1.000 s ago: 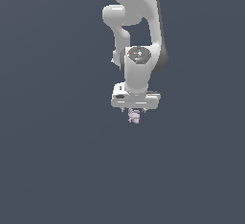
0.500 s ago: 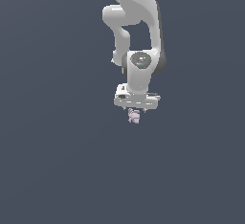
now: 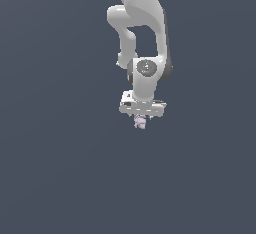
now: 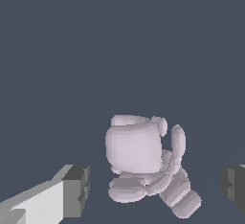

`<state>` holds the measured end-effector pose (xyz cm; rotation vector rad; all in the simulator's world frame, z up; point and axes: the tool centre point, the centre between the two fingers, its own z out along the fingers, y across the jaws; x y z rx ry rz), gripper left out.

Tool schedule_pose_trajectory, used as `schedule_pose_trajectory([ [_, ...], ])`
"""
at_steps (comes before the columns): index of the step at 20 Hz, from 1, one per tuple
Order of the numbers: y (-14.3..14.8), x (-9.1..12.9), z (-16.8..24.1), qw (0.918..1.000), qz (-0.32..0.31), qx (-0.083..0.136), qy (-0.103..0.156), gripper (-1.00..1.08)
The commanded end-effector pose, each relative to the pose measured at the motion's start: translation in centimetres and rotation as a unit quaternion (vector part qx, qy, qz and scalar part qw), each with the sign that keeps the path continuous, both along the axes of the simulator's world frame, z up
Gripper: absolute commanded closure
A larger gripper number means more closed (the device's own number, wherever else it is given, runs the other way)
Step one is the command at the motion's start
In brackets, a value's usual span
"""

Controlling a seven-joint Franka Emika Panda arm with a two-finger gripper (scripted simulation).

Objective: Pick up the object and move it to a goal position.

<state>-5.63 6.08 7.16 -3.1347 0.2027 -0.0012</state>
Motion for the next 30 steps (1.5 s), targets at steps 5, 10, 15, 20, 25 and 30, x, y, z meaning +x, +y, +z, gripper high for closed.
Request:
schedule_pose_trajectory([
  [5,0.0,-0.1,-2.7,1.0000,-0.001,0.000,0.000,-0.92],
  [10,0.0,-0.1,-3.2,1.0000,-0.001,0.000,0.000,1.08],
  [15,0.0,-0.1,-3.2,1.0000,-0.001,0.000,0.000,1.08],
  [20,0.0,0.0,-3.1,1.0000,-0.001,0.000,0.000,1.08],
  [25,0.4,0.0,-2.4,1.0000,-0.001,0.000,0.000,1.08],
  [30,1.4,0.1,-0.2,1.0000,-0.001,0.000,0.000,1.08],
])
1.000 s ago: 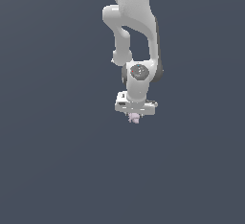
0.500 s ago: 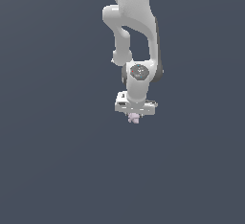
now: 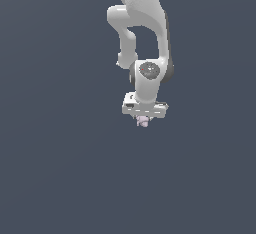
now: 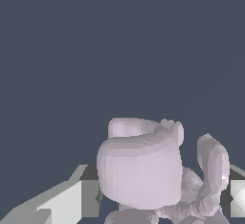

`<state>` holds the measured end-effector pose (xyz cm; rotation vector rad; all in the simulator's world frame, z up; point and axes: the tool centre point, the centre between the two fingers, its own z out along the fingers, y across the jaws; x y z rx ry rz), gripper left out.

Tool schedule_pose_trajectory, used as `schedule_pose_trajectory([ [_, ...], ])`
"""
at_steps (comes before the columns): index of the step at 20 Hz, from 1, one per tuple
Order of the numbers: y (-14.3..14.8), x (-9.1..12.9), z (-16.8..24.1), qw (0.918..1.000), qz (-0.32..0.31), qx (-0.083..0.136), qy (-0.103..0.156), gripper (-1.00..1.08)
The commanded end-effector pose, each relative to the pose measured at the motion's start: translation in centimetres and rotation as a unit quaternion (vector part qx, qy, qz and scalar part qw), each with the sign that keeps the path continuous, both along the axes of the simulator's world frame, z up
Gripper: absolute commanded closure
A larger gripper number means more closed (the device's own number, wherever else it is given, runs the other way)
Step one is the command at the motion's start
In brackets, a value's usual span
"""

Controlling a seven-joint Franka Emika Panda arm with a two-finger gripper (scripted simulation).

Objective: Pick up the object and move it to a goal position.

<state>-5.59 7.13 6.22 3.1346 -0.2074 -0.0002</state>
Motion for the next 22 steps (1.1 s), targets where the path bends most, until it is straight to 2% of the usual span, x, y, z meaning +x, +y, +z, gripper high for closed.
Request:
schedule_pose_trajectory([
  [1,0.7,0.1,1.4,1.0000,0.000,0.000,-0.001,1.08],
  [7,3.0,0.3,6.1,1.0000,0.000,0.000,0.000,1.08],
  [22,10.4,1.5,21.2,1.0000,0.000,0.000,0.000,1.08],
])
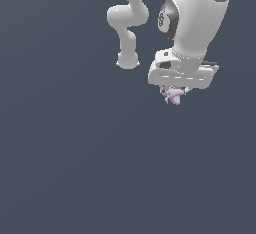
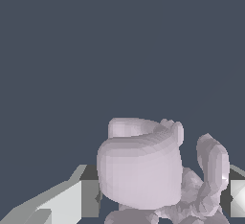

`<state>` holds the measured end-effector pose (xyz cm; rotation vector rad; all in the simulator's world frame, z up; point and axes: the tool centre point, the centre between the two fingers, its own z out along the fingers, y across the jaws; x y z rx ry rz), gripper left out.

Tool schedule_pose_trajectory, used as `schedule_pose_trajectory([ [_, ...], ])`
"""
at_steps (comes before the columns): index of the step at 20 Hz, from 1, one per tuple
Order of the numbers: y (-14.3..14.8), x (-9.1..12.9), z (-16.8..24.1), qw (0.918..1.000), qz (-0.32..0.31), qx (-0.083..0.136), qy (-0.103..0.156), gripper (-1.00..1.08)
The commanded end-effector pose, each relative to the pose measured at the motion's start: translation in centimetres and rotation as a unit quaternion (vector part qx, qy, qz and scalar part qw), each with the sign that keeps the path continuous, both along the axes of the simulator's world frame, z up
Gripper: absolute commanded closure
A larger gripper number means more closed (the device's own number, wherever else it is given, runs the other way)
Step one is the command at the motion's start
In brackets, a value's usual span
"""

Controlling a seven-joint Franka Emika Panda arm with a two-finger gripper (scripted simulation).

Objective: Pick up the object and move it to a goal position.

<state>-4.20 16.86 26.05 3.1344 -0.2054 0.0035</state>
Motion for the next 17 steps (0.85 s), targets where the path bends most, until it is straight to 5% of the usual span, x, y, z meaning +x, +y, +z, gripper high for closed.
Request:
schedule_pose_trajectory([
  [1,1.1,0.2,2.2,1.0000,0.000,0.000,0.001,1.08],
  [17,4.0,1.0,7.9,1.0000,0.000,0.000,0.001,1.08],
])
